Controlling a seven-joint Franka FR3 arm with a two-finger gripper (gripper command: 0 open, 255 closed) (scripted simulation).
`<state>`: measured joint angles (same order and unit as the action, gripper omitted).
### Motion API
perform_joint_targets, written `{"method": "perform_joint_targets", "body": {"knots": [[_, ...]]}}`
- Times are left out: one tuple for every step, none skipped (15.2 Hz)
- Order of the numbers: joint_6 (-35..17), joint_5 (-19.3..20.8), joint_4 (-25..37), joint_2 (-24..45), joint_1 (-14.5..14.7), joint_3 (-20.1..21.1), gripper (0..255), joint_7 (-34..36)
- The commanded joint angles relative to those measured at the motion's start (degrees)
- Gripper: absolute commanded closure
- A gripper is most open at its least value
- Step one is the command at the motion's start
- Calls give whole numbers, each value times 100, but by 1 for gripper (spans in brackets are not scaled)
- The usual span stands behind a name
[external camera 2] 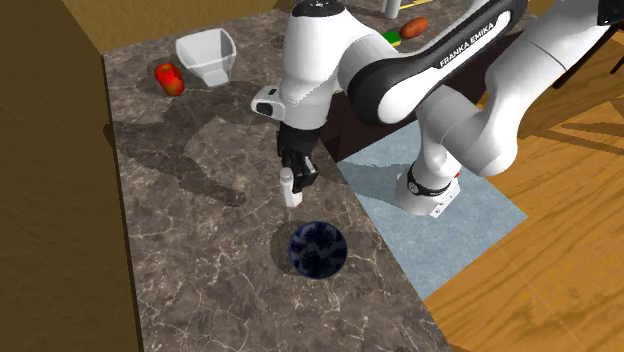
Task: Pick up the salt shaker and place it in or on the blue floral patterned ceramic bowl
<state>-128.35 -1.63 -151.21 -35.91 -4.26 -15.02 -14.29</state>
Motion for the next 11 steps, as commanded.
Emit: {"method": "perform_joint_targets", "body": {"knots": [[2, -70, -142, -171, 91, 283, 255, 330], [-2, -114, -200, -238, 144, 422, 255, 487], [-5, -160, -250, -298, 203, 561, 255, 645], [-10, -210, -292, -350, 264, 701, 255, 803], [-15, -261, -327, -394, 329, 840, 255, 962], [-22, -316, -355, -429, 396, 980, 255, 1120], [-30, -372, -375, -456, 464, 1121, 255, 1277], [-39, -429, -387, -474, 535, 1262, 255, 1437], [-127, -437, -449, -448, 537, 1261, 255, 1426], [-216, -443, -510, -420, 541, 1258, 255, 1416], [-306, -450, -570, -389, 546, 1255, 255, 1405]]}}
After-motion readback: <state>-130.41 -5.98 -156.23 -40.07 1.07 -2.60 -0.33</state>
